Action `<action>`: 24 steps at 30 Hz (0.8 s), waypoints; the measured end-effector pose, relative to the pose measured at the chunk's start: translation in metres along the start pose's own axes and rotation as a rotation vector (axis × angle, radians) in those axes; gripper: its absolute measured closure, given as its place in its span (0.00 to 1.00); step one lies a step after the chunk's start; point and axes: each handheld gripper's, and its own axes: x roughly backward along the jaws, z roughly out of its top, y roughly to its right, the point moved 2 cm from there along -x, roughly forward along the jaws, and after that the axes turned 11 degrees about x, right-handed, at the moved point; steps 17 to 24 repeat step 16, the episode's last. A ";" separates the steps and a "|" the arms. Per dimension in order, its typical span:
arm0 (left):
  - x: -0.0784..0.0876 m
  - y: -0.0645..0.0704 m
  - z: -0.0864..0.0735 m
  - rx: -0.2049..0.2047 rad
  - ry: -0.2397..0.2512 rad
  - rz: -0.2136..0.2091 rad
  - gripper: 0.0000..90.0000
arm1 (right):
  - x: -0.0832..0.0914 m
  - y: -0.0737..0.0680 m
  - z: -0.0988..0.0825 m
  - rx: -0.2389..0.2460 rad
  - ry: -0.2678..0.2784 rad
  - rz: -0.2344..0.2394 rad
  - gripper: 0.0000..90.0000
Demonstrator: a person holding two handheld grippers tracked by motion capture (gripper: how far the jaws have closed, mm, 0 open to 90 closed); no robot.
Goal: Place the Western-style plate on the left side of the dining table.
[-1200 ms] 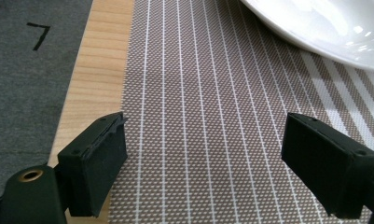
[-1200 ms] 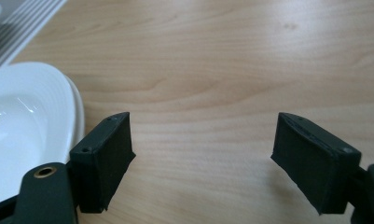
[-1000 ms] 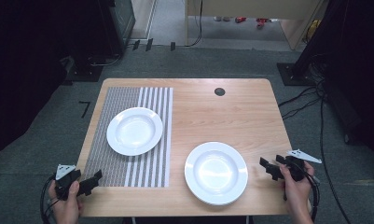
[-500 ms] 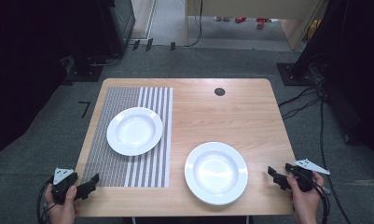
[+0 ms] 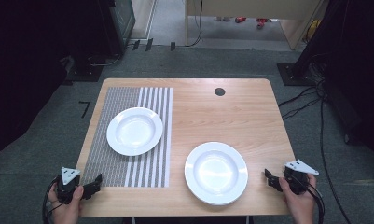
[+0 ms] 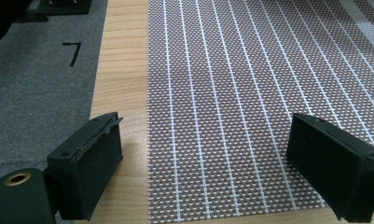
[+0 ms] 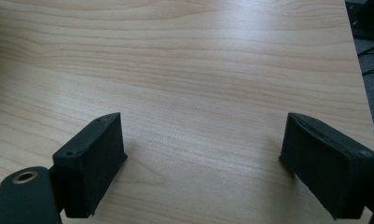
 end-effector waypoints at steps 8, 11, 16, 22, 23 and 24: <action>0.000 0.000 0.000 -0.003 0.000 -0.003 0.11 | 0.000 0.000 0.000 0.004 0.000 0.003 0.14; 0.000 0.000 0.000 -0.003 -0.001 -0.003 0.11 | 0.000 0.000 0.000 0.003 -0.001 0.004 0.13; 0.000 0.000 0.000 -0.004 -0.001 -0.004 0.11 | 0.000 0.000 0.000 0.006 -0.002 0.006 0.13; 0.000 0.000 0.000 -0.004 -0.001 -0.004 0.11 | 0.000 0.000 0.000 0.006 -0.002 0.006 0.13; 0.000 0.000 0.000 -0.004 -0.001 -0.004 0.11 | 0.000 0.000 0.000 0.006 -0.002 0.006 0.13; 0.000 0.000 0.000 -0.004 -0.001 -0.004 0.11 | 0.000 0.000 0.000 0.006 -0.002 0.006 0.13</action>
